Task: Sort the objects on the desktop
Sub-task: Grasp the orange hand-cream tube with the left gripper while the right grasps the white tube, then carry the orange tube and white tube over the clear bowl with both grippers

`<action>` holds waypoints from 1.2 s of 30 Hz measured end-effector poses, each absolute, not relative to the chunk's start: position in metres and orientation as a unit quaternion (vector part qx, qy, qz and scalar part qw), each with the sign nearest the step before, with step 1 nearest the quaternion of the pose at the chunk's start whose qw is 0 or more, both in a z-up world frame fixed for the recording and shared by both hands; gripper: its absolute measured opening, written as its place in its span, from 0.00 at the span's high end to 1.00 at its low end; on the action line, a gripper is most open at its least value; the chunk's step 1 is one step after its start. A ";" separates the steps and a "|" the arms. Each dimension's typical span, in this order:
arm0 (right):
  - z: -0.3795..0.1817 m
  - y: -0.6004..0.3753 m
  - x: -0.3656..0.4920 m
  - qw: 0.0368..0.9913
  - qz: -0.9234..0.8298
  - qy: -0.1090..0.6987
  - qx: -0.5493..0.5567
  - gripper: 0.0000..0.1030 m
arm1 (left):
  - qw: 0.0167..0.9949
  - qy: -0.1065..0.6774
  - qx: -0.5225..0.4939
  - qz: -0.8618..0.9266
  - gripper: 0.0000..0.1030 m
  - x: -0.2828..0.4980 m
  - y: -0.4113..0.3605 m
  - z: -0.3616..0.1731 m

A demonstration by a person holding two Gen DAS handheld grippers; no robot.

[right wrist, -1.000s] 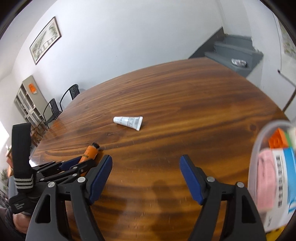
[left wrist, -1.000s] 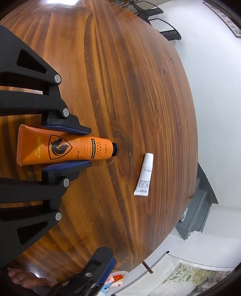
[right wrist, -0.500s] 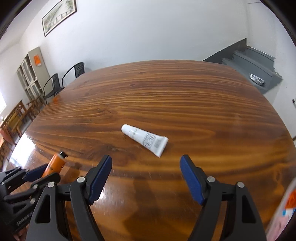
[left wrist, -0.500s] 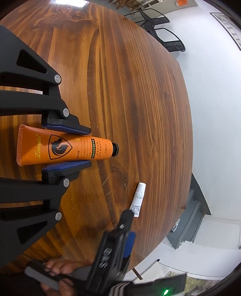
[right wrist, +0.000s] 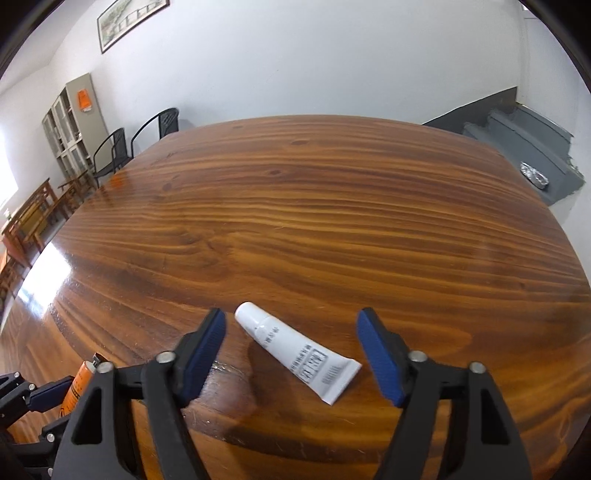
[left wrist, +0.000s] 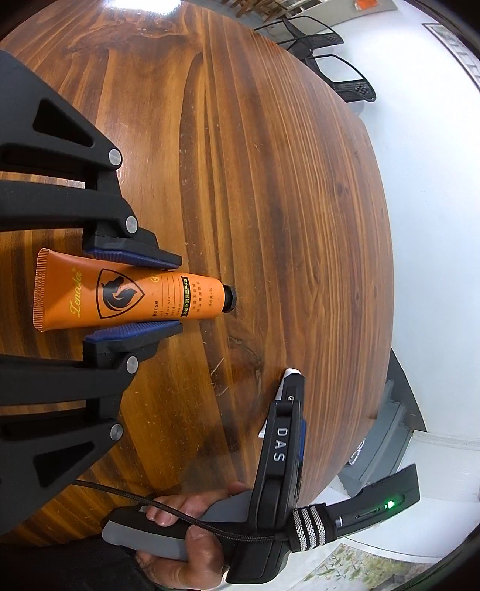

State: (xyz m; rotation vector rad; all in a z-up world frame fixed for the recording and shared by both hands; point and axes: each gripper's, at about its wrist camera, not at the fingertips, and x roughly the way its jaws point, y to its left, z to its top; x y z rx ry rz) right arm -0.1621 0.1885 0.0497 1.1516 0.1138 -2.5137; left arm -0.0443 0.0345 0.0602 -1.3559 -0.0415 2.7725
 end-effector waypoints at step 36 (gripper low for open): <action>0.075 0.210 -0.049 0.139 -0.916 -0.023 0.376 0.79 | 0.081 0.001 -0.401 0.913 0.74 -0.016 0.066 0.084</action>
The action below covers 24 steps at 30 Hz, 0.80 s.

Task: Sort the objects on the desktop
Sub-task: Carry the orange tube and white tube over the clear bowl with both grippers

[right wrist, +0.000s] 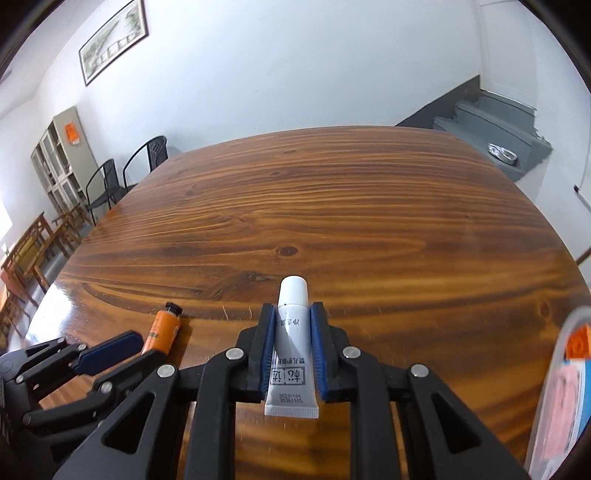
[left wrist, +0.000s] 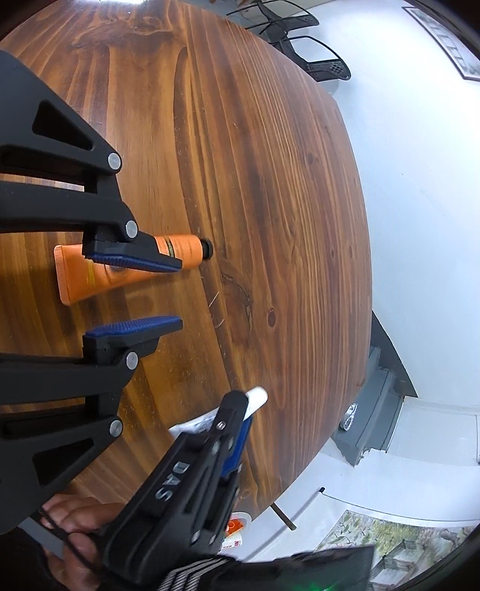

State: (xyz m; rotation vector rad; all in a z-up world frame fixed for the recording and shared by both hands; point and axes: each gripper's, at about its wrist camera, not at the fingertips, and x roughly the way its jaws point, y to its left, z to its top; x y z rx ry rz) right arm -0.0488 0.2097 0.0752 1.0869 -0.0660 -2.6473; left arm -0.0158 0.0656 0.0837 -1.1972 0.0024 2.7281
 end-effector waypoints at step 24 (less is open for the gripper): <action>0.070 0.228 -0.025 0.130 -0.916 -0.059 0.376 0.79 | 0.093 -0.030 -0.434 0.896 0.64 -0.034 0.045 0.068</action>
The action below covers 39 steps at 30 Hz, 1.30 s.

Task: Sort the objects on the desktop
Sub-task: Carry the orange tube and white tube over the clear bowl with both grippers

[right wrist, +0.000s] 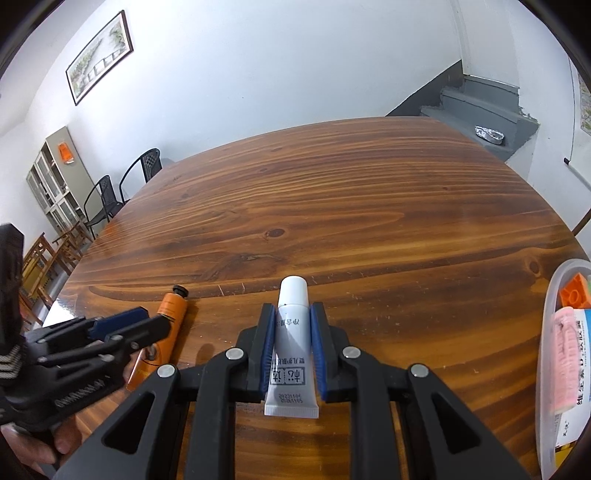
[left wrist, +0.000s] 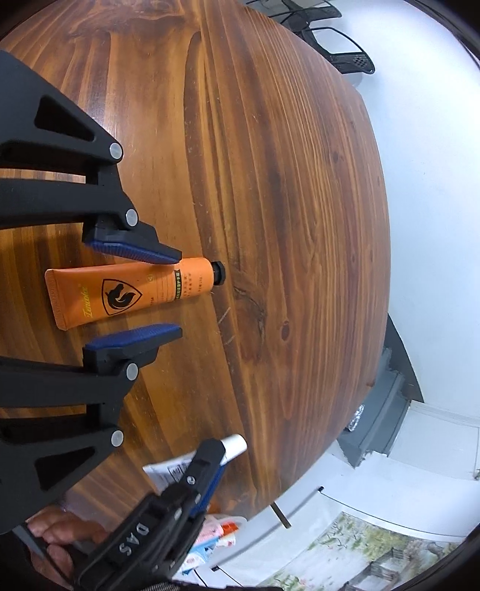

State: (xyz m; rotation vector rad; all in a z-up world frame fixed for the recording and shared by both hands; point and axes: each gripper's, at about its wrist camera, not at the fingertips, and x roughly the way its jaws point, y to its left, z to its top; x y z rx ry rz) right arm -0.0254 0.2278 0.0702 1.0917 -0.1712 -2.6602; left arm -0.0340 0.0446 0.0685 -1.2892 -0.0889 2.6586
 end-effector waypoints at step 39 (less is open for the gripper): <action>0.069 0.248 0.013 0.098 -0.920 -0.109 0.363 0.79 | 0.130 0.019 -0.389 0.912 0.70 0.001 0.084 0.084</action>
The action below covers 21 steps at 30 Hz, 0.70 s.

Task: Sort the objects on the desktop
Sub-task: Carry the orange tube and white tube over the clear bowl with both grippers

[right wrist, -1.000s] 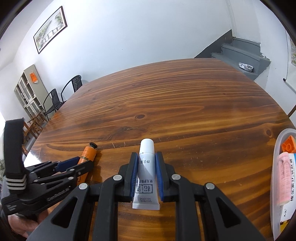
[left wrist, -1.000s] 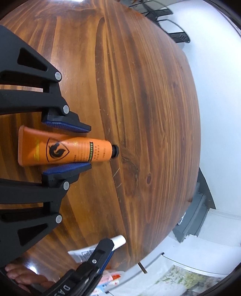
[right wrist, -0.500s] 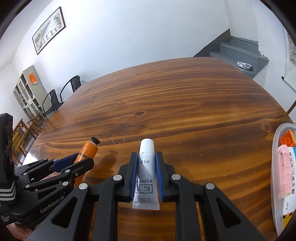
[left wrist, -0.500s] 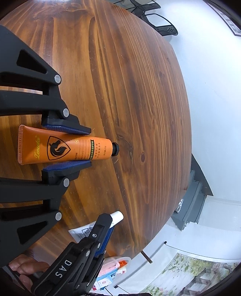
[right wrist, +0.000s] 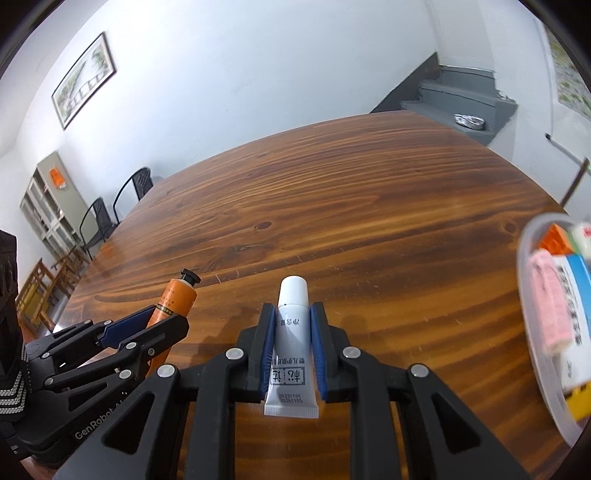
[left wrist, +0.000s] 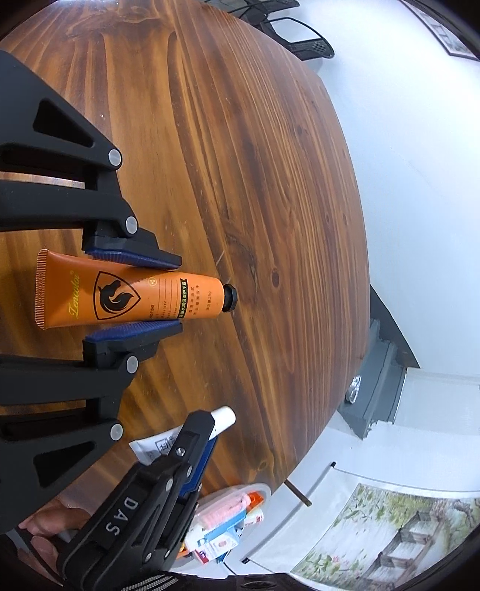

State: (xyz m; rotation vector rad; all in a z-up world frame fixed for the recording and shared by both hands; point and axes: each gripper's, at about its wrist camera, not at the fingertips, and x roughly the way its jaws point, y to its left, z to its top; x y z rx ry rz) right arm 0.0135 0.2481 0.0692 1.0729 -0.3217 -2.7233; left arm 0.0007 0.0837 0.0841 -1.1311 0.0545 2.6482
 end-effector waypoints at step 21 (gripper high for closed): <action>0.114 0.368 0.114 -0.029 -0.951 -0.176 0.252 0.79 | 0.241 0.020 -0.390 0.889 0.70 0.035 0.174 0.098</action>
